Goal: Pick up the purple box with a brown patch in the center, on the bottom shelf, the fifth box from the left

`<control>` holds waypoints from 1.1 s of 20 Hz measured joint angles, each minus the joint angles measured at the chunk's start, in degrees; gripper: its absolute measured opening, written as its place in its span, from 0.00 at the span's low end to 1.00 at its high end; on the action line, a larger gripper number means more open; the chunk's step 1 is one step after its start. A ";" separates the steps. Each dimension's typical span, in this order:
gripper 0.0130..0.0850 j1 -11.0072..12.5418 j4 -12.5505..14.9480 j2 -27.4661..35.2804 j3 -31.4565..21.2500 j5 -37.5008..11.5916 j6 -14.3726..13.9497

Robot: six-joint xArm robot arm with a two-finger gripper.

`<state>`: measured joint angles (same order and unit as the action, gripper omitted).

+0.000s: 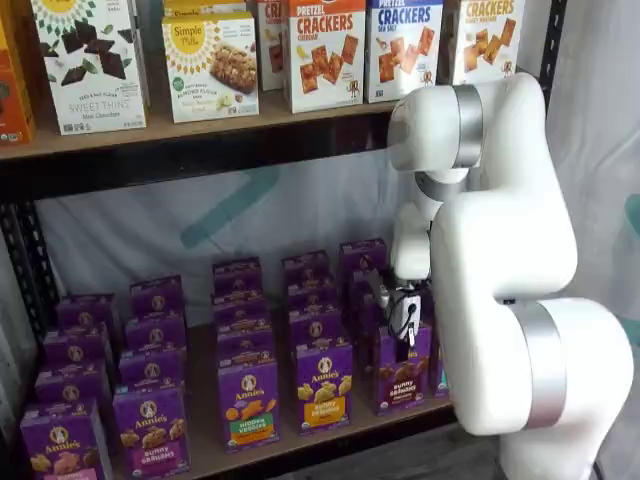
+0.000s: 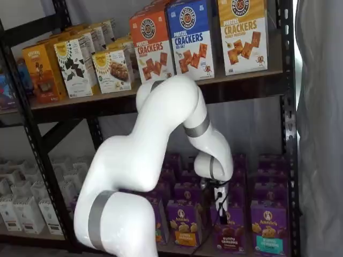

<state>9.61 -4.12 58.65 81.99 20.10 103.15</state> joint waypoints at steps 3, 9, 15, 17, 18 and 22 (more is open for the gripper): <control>0.33 -0.05 -0.02 -0.08 -0.15 -0.01 -0.04; 0.28 -0.18 0.04 -0.52 -1.20 -1.00 -0.18; 0.28 -0.52 -1.67 -3.15 -4.83 -1.93 1.12; 0.28 -0.55 -1.09 -4.76 -7.09 -2.66 0.57; 0.28 -0.53 -0.62 -5.49 -8.03 -2.80 0.17; 0.28 -0.40 1.68 -9.65 -13.50 -3.20 -1.87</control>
<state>9.21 -2.44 49.00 68.49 16.90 101.29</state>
